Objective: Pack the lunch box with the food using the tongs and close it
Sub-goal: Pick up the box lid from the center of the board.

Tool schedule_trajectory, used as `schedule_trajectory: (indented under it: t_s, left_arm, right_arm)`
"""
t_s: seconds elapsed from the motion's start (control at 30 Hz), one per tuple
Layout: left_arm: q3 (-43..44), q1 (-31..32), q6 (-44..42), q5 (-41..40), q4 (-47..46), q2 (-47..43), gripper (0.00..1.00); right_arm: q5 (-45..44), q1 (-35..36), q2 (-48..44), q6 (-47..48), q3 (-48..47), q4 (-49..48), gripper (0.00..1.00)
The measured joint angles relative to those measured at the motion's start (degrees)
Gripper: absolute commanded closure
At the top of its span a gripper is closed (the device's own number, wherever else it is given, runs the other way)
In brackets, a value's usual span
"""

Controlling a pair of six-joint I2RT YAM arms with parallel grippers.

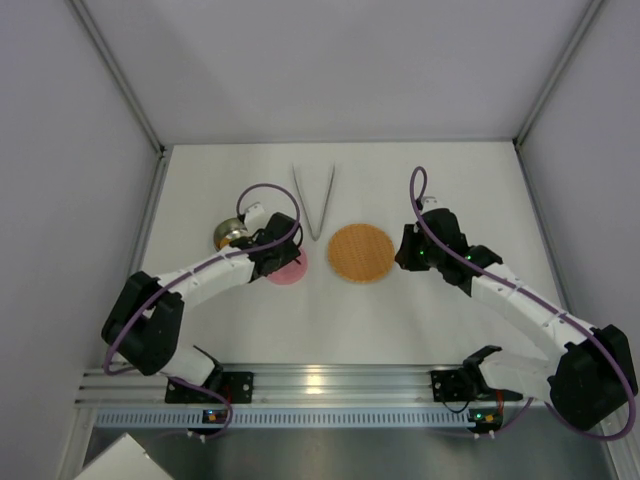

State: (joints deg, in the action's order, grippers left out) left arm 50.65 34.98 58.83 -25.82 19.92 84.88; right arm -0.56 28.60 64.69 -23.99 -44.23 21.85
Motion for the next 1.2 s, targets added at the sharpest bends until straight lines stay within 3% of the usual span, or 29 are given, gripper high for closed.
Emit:
schedule_trajectory:
  t_s: [0.37,0.57,0.63,0.7,0.83,1.2]
  left_arm:
    - [-1.2,0.0,1.3,-1.3,-1.9,2.1,0.48]
    - [-1.2,0.0,1.1,-1.0,-2.4,4.0,0.57]
    - [-1.2,0.0,1.0,-0.8,-2.4,4.2,0.67]
    - [-1.1,0.0,0.7,-0.5,-2.4,4.2,0.83]
    - [-0.6,0.2,-0.9,0.2,-2.1,4.2,1.0]
    - [5.4,2.6,-8.5,0.2,5.7,-3.5,1.0]
  right_arm:
    - [0.0,0.0,0.0,0.0,0.0,0.0,0.82]
    - [0.0,0.0,0.0,0.2,0.0,0.0,0.82]
    - [0.0,0.0,0.0,0.4,0.0,0.0,0.82]
    - [0.0,0.0,0.0,0.4,0.0,0.0,0.82]
    - [0.0,0.0,0.0,0.4,0.0,0.0,0.82]
    - [0.0,0.0,0.0,0.4,0.0,0.0,0.82]
